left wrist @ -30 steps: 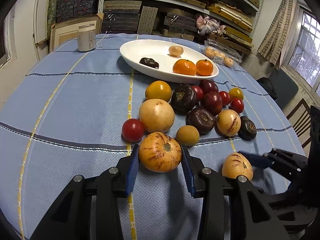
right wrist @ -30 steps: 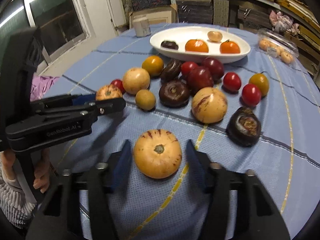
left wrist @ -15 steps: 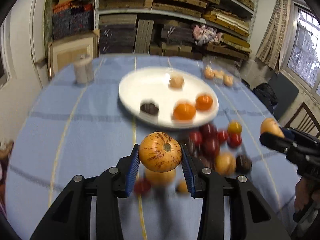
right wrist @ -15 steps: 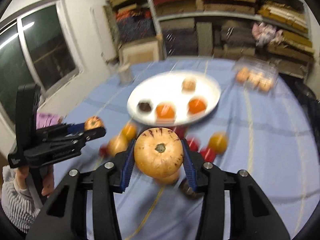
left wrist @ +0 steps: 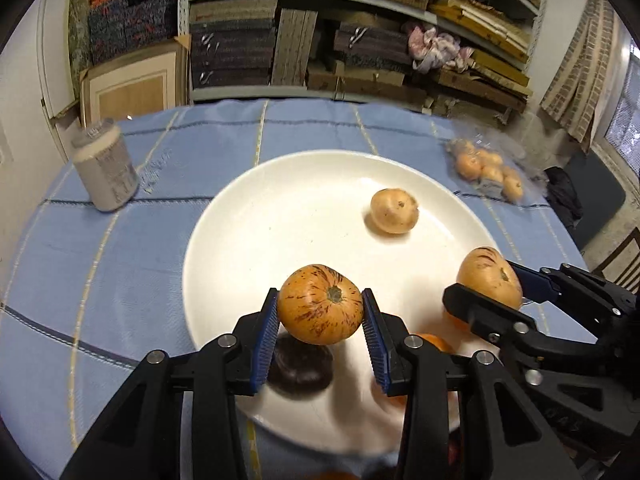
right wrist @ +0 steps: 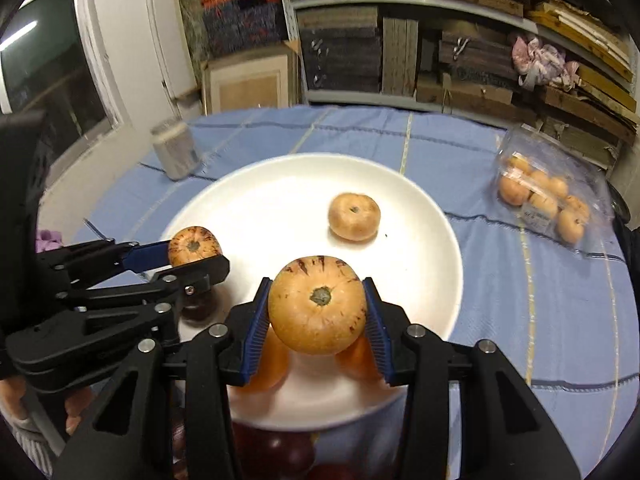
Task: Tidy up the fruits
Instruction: 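Place both striped pepinos onto the white plate and open both tools, then grasp the large pale pepino with the left tool while the right tool grasps a passion fruit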
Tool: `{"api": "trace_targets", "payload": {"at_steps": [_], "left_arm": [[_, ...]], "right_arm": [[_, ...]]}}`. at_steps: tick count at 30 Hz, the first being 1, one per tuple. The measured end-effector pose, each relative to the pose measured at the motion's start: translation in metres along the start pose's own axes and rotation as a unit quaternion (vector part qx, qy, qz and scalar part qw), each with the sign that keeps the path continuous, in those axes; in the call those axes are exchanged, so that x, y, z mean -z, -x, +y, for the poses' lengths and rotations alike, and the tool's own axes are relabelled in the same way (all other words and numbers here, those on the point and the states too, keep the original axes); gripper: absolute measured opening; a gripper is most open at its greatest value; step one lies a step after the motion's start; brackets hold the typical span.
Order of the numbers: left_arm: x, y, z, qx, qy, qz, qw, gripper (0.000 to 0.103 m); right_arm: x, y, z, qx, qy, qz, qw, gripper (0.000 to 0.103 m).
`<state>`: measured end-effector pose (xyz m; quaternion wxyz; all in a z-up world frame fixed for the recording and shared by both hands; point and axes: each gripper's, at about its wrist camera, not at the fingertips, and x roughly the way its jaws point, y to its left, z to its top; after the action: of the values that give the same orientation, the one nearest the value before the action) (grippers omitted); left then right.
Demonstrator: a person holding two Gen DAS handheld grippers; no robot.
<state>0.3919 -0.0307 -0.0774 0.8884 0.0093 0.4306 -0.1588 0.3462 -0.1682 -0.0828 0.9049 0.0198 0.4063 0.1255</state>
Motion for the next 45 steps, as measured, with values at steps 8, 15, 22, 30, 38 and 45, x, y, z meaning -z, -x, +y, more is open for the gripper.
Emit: {"api": "trace_targets", "payload": {"at_steps": [8,15,22,30,38,45], "left_arm": [[0.015,0.043,0.016,-0.009,0.027,-0.036,0.999,0.073],[0.09,0.105,0.037,-0.051,0.045,-0.065,0.9956,0.087],[0.154,0.114,0.03,-0.073,0.029,-0.053,0.9956,0.087],[0.158,0.114,0.014,-0.057,0.001,-0.062,0.9964,0.087],[0.145,0.085,-0.013,-0.067,-0.053,-0.04,0.9955,0.081],[0.139,0.066,-0.008,-0.029,-0.042,-0.011,0.9987,0.065]], "right_arm": [[0.002,0.051,-0.016,-0.023,-0.042,-0.073,0.996,0.062],[0.081,0.153,-0.017,-0.02,-0.058,-0.166,0.984,0.09],[0.161,0.161,-0.021,-0.002,-0.085,-0.165,0.983,0.09],[0.168,0.147,-0.019,-0.005,-0.081,-0.134,0.988,0.091],[0.169,0.141,-0.027,-0.008,-0.102,-0.117,0.988,0.091],[0.168,0.14,-0.026,-0.011,-0.102,-0.113,0.988,0.092]]}}
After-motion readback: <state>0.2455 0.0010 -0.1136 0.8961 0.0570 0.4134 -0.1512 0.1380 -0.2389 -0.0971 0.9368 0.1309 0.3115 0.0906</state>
